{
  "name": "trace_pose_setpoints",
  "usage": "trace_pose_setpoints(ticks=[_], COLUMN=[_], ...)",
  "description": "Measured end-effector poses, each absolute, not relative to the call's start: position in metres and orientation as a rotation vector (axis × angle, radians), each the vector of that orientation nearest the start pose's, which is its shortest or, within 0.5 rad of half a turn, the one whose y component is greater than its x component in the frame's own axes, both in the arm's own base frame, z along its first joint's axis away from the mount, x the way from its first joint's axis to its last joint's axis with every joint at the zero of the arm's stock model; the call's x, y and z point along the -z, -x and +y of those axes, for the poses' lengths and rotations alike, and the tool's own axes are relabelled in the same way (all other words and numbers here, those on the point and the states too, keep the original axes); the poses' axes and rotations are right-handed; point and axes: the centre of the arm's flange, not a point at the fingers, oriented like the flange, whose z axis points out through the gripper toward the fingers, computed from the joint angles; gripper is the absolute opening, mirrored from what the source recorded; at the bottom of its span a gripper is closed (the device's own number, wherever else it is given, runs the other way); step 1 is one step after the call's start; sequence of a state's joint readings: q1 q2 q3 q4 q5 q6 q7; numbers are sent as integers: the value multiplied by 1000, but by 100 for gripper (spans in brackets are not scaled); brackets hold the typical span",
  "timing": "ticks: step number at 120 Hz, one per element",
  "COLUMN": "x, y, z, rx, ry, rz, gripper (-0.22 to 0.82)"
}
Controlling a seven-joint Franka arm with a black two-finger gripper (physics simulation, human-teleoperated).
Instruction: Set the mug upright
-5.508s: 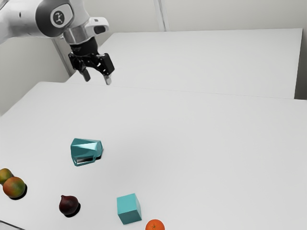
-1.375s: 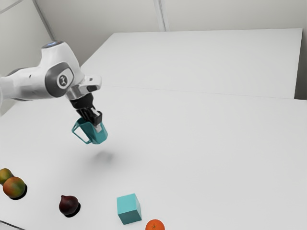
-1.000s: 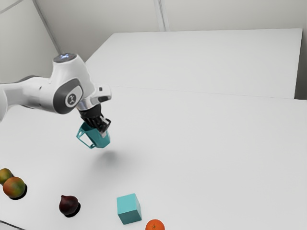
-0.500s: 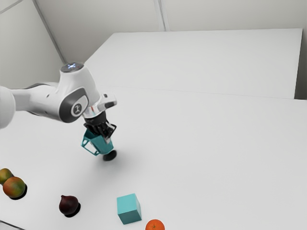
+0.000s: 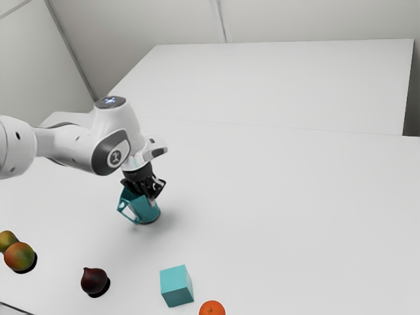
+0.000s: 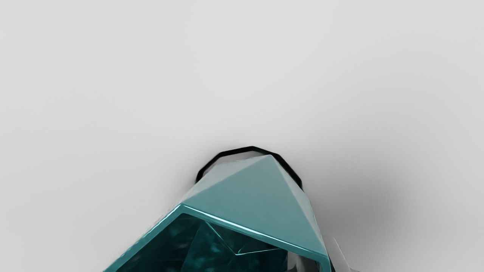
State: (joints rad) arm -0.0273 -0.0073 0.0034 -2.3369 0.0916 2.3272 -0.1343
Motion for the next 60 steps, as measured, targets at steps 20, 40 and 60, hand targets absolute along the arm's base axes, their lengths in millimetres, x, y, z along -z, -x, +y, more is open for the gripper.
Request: trace_pose_setpoints(ticks=[20,40,60], x=[-339,-349,-368], y=[-504,-505,-504], z=[-13,-16,-17], rx=[20,62,123], ry=[3080,3091,3097], rz=[-89,-103,-111], gripper=[-7,12,26])
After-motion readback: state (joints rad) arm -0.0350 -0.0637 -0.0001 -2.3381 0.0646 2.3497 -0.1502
